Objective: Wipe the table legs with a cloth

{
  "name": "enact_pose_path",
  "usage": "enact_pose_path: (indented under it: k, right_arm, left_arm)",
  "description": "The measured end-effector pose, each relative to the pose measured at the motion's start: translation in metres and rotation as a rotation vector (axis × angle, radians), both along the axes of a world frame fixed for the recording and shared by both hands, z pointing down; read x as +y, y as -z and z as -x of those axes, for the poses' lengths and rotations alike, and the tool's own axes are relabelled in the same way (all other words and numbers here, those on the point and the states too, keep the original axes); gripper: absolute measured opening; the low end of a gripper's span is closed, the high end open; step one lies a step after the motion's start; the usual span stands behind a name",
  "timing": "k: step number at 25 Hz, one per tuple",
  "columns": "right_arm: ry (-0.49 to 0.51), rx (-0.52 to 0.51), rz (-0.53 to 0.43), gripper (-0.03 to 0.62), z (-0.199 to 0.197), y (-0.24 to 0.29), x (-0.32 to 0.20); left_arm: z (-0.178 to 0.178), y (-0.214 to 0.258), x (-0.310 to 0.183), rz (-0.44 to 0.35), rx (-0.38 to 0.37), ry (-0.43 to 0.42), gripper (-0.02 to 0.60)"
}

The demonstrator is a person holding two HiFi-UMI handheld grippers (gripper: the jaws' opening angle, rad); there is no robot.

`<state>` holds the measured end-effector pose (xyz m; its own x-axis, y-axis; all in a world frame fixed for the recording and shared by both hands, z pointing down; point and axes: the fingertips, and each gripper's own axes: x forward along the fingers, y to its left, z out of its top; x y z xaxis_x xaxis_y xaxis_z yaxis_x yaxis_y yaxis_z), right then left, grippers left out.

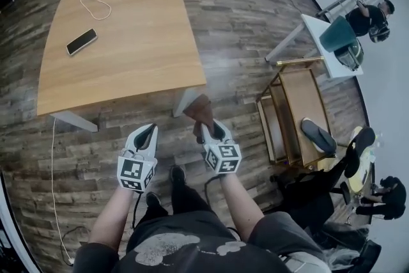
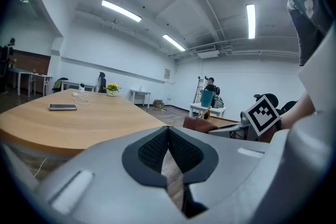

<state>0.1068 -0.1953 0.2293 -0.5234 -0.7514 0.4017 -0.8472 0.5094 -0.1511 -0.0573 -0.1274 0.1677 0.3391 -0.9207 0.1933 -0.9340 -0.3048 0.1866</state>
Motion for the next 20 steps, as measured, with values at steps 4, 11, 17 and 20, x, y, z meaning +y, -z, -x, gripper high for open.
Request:
enact_pose_path:
  k: [4, 11, 17, 20]
  right_arm:
    - [0.024, -0.005, -0.003, 0.084, 0.014, 0.024, 0.034]
    - [0.033, -0.017, -0.066, 0.084, 0.032, 0.055, 0.092]
    - [0.037, 0.004, -0.045, 0.084, 0.035, 0.053, 0.154]
    - [0.069, 0.034, -0.049, 0.084, 0.035, 0.055, 0.169]
  left_arm:
    - [0.027, 0.028, 0.028, -0.017, 0.083, 0.076, 0.020]
    - [0.047, 0.049, 0.087, -0.069, 0.065, 0.082, 0.020]
    - [0.044, 0.030, 0.138, -0.027, 0.119, 0.037, 0.020]
    - [0.042, 0.025, 0.149, -0.008, 0.112, 0.044, 0.020]
